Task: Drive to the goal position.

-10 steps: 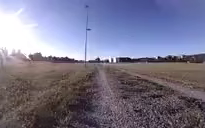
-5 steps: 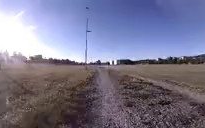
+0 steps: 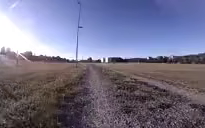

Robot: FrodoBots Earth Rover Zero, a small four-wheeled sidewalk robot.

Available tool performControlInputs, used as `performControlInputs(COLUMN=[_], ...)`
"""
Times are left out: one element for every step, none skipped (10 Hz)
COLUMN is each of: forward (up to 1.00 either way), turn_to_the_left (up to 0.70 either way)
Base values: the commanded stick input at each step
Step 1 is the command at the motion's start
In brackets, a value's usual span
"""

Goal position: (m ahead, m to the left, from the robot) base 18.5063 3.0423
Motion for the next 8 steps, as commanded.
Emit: performControlInputs(forward=[0.5,0.5,0.5,0.5,0.5,0.5,0.5,0.5], turn_to_the_left=[0.0,0.0,0.0,0.0,0.0,0.0,0.0,0.0])
